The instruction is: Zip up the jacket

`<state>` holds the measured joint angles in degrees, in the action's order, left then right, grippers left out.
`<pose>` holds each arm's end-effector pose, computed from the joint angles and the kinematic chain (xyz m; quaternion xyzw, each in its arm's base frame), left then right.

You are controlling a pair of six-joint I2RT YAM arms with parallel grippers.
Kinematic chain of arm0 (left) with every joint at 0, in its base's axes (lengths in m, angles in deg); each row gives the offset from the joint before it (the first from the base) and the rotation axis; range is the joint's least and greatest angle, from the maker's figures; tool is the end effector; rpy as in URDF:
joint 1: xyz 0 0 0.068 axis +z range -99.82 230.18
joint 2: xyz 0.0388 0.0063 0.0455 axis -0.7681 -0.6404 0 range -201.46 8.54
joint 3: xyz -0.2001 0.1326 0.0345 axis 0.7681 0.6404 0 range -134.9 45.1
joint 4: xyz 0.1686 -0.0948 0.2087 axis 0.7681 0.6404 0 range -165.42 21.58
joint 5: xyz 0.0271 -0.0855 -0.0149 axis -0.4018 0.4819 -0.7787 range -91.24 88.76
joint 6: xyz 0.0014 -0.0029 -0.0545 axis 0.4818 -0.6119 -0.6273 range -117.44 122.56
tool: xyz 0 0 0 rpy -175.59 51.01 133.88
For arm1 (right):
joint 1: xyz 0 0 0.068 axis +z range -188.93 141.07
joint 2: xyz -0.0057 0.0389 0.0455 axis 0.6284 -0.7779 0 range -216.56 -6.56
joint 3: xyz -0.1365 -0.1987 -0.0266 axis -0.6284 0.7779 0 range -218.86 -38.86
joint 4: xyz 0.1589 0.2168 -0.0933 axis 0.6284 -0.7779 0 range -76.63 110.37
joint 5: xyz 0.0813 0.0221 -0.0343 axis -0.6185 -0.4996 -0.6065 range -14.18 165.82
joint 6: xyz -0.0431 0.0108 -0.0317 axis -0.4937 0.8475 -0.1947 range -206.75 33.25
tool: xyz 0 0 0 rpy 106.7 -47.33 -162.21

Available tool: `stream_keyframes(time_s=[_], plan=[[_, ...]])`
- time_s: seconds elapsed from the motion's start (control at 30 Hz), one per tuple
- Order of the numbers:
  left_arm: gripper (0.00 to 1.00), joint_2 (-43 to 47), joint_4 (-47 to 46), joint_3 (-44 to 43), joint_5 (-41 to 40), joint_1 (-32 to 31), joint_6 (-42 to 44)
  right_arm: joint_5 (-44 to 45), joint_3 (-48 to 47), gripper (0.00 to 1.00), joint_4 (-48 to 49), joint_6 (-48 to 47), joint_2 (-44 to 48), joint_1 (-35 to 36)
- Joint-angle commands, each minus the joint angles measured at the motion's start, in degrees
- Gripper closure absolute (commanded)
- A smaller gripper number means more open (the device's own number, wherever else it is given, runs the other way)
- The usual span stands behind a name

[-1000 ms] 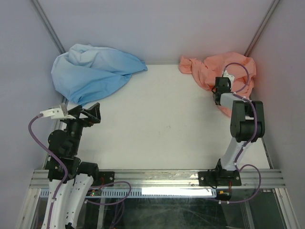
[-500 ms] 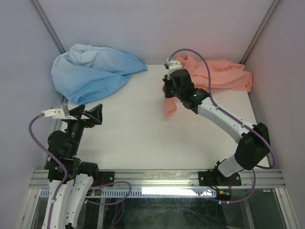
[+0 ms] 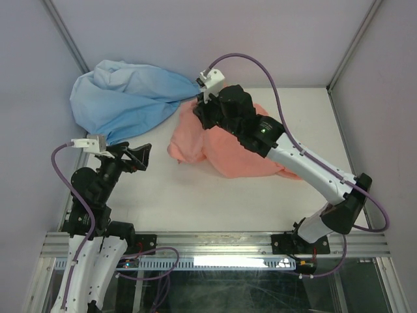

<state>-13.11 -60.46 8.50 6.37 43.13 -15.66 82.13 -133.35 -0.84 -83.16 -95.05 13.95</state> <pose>0.1573 -0.0244 0.3267 -0.0219 0.7068 -0.2001 0.6781 0.2339 0.3023 0.4049 -0.3004 0.7349 0.2484 0.5549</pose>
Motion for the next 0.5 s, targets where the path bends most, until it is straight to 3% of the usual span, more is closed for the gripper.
stream_keyframes(time_s=[0.0,0.27,0.33,0.47], plan=[[0.01,-1.6,-3.2,-1.3,5.2,0.2,-0.6,9.5,-3.5,1.00,0.7,-4.5,7.0,-4.0],[0.03,-16.6,-6.2,-1.3,15.2,-0.9,-13.5,5.3,0.5,1.00,3.4,-3.5,13.2,-7.0],[0.02,-18.5,-12.0,2.1,12.5,-4.8,-16.1,3.5,1.9,1.00,4.3,-2.5,14.0,-7.1],[0.01,-21.8,-22.6,5.9,-3.8,-19.0,-15.3,1.0,2.5,1.00,4.8,-1.4,14.3,-7.0]])
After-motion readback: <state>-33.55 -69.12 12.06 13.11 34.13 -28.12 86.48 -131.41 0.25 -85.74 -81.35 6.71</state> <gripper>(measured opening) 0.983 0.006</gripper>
